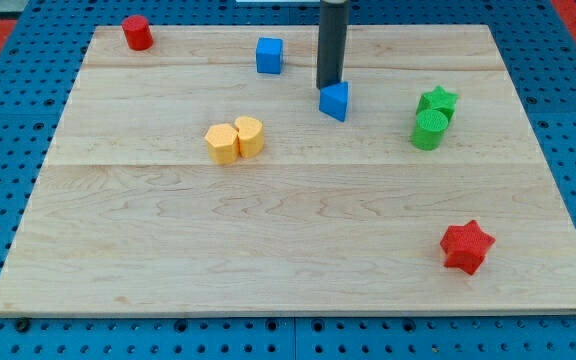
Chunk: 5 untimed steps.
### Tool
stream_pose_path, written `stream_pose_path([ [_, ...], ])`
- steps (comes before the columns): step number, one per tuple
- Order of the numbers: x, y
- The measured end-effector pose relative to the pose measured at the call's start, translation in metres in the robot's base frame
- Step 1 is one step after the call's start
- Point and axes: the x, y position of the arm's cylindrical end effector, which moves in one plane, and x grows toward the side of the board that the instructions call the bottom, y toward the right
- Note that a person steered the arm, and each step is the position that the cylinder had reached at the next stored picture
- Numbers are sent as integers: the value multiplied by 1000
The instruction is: Push blue cube towards center left
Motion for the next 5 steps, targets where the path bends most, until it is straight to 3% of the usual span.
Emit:
stream_pose_path([
  [1,-3,2],
  [2,-49,24],
  [3,-77,-16],
  [5,-77,-153],
])
